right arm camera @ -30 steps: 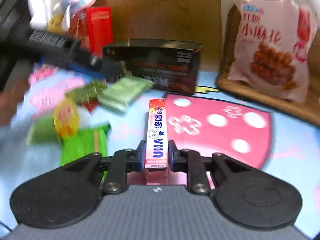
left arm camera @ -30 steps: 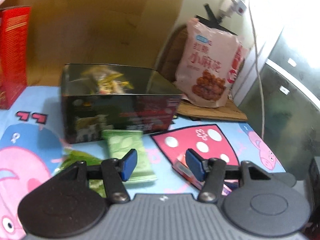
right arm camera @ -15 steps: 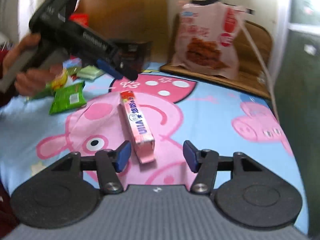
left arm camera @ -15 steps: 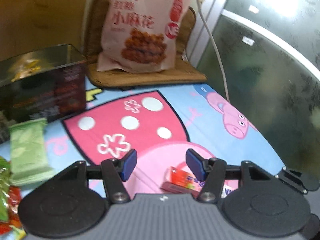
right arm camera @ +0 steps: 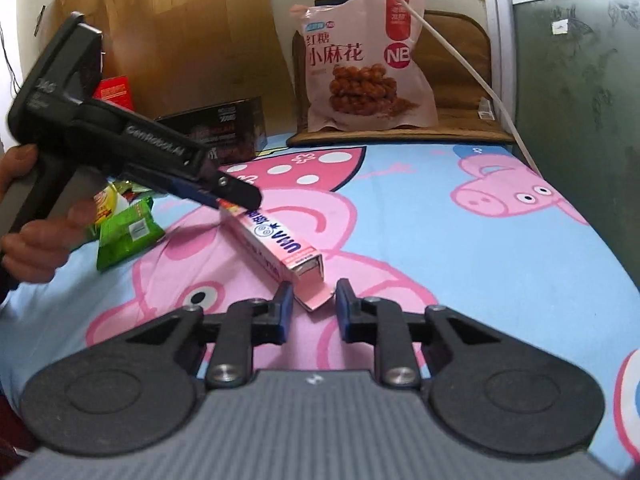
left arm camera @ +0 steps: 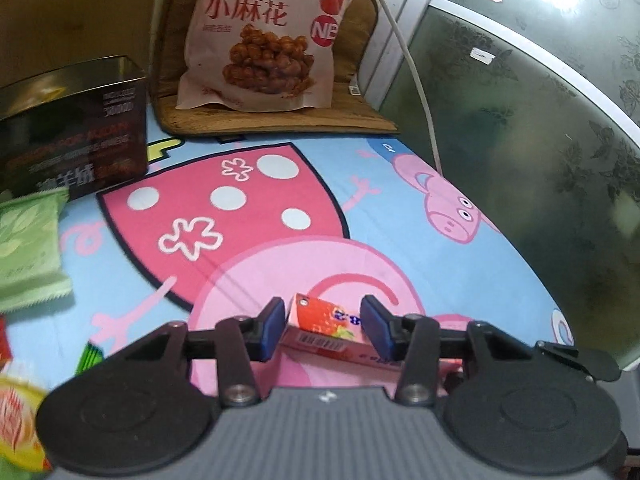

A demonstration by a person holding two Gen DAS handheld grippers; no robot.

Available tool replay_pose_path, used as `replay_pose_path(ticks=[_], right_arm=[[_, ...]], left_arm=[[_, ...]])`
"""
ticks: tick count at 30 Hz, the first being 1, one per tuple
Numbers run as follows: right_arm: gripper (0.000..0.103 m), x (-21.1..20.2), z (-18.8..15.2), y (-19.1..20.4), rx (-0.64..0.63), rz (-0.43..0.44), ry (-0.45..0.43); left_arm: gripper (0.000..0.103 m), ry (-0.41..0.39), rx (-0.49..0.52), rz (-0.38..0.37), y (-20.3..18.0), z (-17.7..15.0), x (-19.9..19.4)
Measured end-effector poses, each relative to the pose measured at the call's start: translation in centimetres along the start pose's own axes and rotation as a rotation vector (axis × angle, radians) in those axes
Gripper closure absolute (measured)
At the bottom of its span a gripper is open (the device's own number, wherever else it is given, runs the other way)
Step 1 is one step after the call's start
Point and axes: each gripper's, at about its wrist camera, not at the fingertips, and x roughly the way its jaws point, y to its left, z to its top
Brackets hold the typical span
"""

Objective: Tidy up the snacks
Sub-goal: 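Grasp the pink UHA candy box with the left tool, then carry the candy box into the black tin and release it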

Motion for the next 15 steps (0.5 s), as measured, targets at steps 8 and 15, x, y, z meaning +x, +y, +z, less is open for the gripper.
replay_pose_path(ticks=[8,15], right_arm=[[0.081,0.4,1.1,0.5,0.029,0.053,-0.037],[0.076,1.6,1.6,1.8,-0.047,0.048,-0.04]], left_arm=[[0.062,-0.025,-0.074,0.005,1.4,-0.2,-1.6],[0.061,-0.019,-0.097,0.015,2.4,-0.2,-1.3]])
